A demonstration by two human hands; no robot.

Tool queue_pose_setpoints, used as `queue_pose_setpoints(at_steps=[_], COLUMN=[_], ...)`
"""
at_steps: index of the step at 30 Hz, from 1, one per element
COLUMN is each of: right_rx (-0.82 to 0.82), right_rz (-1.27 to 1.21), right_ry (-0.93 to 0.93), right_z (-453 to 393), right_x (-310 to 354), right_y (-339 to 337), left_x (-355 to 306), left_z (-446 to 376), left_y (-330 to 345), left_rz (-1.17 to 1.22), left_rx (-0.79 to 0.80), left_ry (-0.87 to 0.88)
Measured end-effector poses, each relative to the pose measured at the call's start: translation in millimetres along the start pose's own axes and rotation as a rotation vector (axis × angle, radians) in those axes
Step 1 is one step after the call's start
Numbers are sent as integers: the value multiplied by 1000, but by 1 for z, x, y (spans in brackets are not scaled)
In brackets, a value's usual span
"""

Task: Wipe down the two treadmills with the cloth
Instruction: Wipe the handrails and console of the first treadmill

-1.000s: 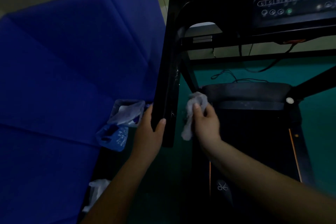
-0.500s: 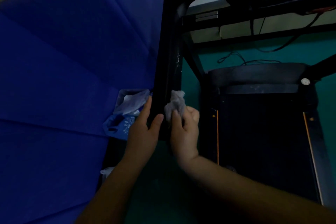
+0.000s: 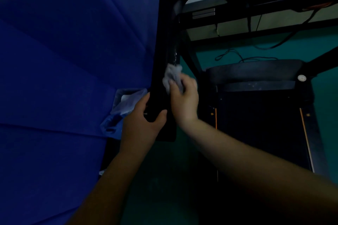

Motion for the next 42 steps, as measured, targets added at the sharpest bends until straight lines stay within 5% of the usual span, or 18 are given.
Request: queue_pose_setpoints(at_steps=[4,7,10,14,20,24,28,34,39,42], right_rx=[-53,-91,-48,-40,-69,-43,-39,-38,36,63], right_rz=[-127,-84,-12,111,25,46,44,-70,207,288], right_ry=[97,232,163,-78,220,111,-38,167,-76,-242], right_z=[-71,-46,-5,-58,-104,-41,-104,-149,-75,-115], right_x=[-16,-42,-34,-3,-64,-54,-12,-32,-21,3], right_y=[15,10,7,17,22,19,27,29,17,11], left_x=[1,2,4,5,1,5,9,14,18,17], left_z=[-1,-2,-3,-5,-4,-6,-7,-7,-7,-8], left_y=[2,2,0,1,-1,0,1,3,5,4], left_rz=[50,30,13,27,35,49,53,92,112,107], left_rx=[2,-22,-39,-39,-56,-23,-11,-23,-1,-7], left_ry=[-11,3,6,2,4,-21,-48,-79,-94,-87])
Point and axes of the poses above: each hand's wrist, its own z-axis away from the middle knuckle, its own y-axis out of the palm, x = y × z, the point moved 8 cm from there along -z, towards the middle knuckle, and after that the axes turned 6 degrees about -y, right-handed, at the moved point
